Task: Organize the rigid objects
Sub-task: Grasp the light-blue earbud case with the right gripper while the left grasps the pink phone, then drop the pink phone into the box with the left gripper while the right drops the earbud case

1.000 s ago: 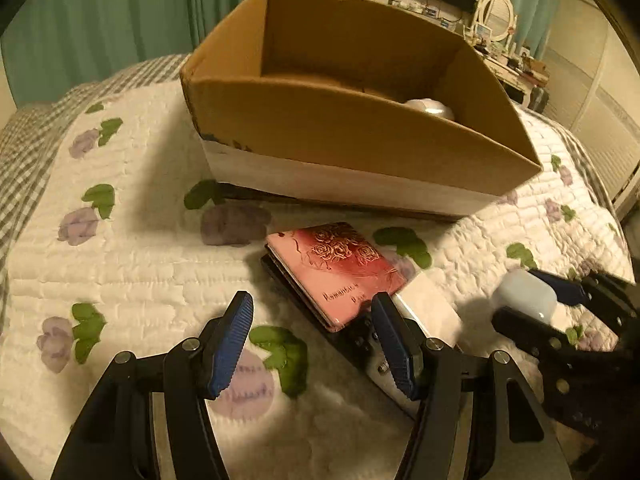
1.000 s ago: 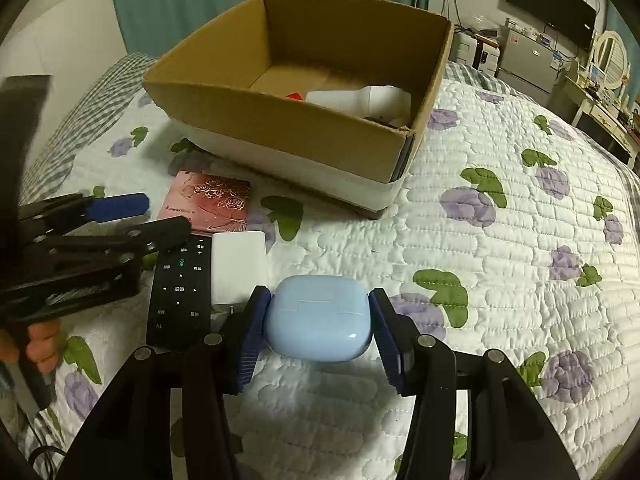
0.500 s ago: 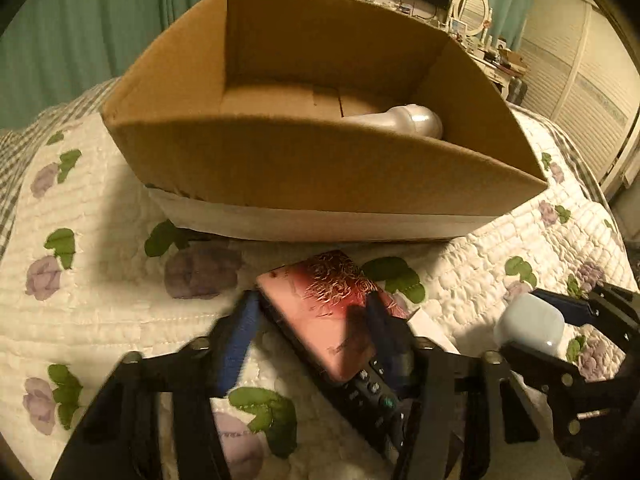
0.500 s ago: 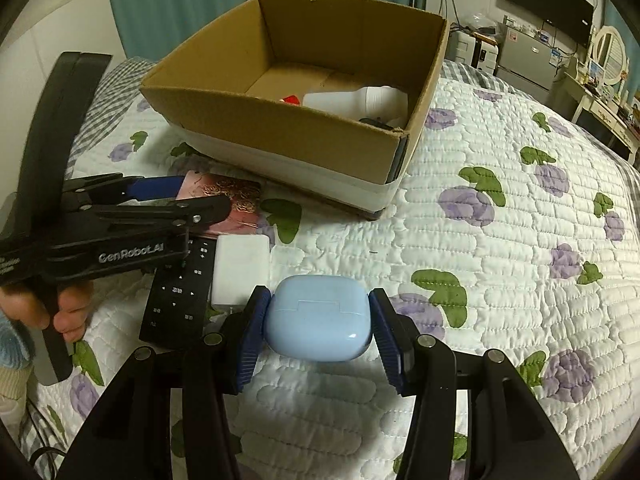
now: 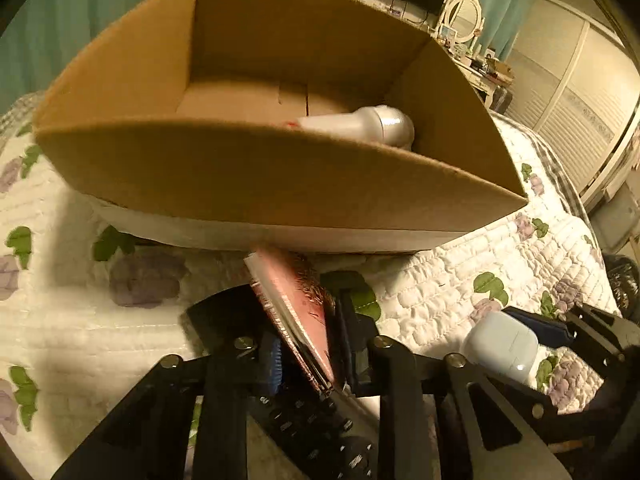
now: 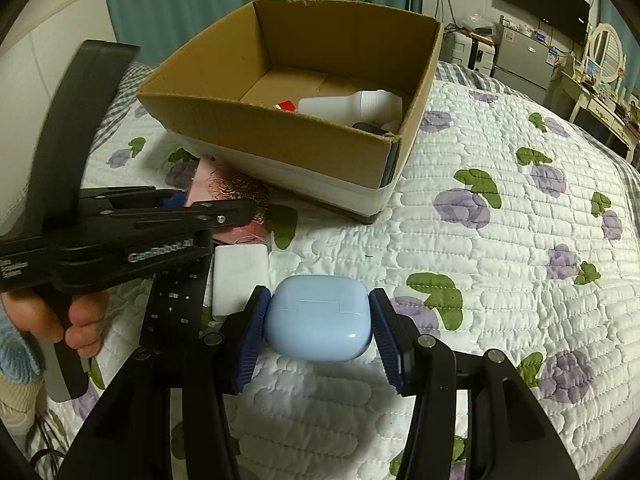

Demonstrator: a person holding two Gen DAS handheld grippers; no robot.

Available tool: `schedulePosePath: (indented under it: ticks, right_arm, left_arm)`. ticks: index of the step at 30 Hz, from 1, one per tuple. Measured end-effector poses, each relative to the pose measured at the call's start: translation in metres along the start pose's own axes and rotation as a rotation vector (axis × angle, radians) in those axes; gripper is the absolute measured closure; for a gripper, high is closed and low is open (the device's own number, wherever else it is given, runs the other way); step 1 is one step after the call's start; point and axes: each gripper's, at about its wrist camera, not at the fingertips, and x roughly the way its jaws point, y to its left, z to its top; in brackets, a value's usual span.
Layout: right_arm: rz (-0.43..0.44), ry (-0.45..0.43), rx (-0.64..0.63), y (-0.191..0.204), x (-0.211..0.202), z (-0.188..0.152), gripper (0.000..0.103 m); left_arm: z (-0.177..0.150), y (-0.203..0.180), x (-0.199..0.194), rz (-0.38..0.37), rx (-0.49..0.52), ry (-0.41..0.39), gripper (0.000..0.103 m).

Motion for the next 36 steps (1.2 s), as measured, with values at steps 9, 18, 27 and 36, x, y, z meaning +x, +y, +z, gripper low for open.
schedulePosePath:
  ticks: [9,18,27,36]
  right_arm:
    - [-0.013,-0.079,-0.025,0.002,-0.026,0.014,0.053]
    - [-0.044,-0.263,-0.056,-0.009,-0.073,0.067,0.053]
    - [-0.038,-0.353,-0.082,-0.019,-0.063,0.120,0.053]
    - [-0.011,-0.328,-0.057,-0.032,-0.041,0.118,0.053]
  left_arm:
    - [-0.017,-0.014,-0.067,0.055,0.075,-0.129,0.093]
    - [0.020,-0.028,-0.126,0.077,0.083,-0.266,0.093]
    - [0.100,-0.026,-0.082,0.176,0.160,-0.280,0.093]
    - [0.114,-0.005,-0.016,0.201,0.107,-0.188,0.090]
